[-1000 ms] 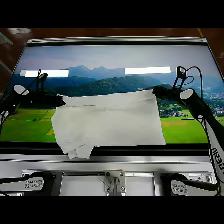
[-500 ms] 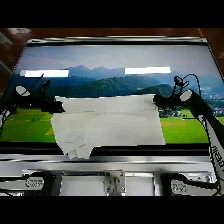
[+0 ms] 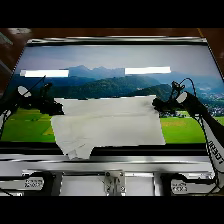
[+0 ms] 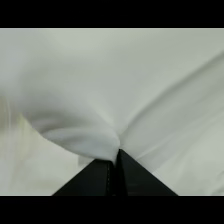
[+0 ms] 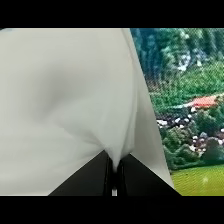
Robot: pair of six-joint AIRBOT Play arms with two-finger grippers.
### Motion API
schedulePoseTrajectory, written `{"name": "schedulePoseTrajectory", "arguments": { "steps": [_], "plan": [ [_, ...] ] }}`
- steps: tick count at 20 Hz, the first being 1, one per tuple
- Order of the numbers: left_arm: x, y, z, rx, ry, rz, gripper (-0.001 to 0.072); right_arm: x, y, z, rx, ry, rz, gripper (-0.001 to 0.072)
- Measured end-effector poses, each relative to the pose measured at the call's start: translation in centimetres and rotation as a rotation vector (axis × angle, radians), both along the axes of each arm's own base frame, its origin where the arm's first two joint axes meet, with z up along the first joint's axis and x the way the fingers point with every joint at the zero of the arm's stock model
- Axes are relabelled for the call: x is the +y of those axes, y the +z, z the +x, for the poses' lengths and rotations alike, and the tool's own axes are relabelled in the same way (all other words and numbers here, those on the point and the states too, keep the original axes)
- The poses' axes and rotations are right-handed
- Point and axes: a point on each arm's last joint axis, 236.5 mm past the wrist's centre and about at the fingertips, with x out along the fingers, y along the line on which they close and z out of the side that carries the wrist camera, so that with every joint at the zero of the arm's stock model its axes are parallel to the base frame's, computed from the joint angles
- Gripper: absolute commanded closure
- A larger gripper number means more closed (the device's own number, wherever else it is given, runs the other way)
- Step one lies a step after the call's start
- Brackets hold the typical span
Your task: Fold the shirts.
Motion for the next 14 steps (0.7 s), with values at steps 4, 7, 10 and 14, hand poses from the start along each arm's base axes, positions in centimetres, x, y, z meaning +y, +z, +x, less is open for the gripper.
{"name": "schedulePoseTrajectory", "arguments": {
  "steps": [4, 7, 10, 14],
  "plan": [
    [-0.6, 0.0, -0.6, 0.018, -0.026, -0.001, 0.0142, -0.3, 0.5, 0.6, -0.029, -0.003, -0.01, 0.0251],
    [-0.1, 0.5, -1.7, 0.053, -0.029, -0.009, 0.0142, -1.6, 3.4, 1.3, -0.097, 0.047, -0.062, 0.0246],
    [2.1, 2.4, -2.8, 0.069, 0.016, -0.023, 0.0141, -5.3, 6.3, -0.5, -0.088, 0.094, -0.167, 0.0246],
    [4.8, 4.0, -7.4, 0.159, 0.101, -0.066, 0.0134, -11.2, 7.3, -7.5, 0.105, 0.094, -0.222, 0.0245]
  ]
}}
